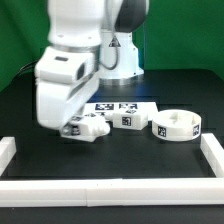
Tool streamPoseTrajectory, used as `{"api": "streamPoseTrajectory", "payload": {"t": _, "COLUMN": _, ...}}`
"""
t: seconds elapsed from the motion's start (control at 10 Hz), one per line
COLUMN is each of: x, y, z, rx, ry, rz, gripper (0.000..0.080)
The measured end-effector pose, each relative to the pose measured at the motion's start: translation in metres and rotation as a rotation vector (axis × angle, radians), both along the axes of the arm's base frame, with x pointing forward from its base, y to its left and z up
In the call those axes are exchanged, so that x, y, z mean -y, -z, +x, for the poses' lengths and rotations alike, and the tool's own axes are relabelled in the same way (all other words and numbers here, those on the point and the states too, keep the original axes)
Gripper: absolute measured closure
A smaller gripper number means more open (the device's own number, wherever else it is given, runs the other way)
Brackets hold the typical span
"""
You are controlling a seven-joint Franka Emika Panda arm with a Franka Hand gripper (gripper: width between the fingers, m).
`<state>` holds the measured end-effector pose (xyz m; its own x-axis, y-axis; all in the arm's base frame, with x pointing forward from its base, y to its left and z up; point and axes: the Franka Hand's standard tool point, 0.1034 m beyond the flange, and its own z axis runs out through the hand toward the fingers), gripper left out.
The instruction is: Assemble stool
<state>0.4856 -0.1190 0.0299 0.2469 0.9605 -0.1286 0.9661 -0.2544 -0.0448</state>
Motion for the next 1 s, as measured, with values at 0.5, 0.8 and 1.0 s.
{"api": "streamPoseTrajectory", "payload": {"t": 0.5, "x": 0.053, "y": 0.011, "z": -0.037, "rx": -0.046, "ry": 0.053, "rz": 0.001, "gripper": 0.0466}}
{"api": "streamPoseTrajectory", "payload": {"t": 0.8, "x": 0.048, "y": 0.008, "z": -0.032, "rx": -0.039, "ry": 0.053, "rz": -0.001, "gripper": 0.023}}
{"api": "streamPoseTrajectory", "payload": {"t": 1.0, "x": 0.026, "y": -0.021, "z": -0.02, "rx": 0.013, "ry": 0.02, "rz": -0.007, "gripper": 0.0163}}
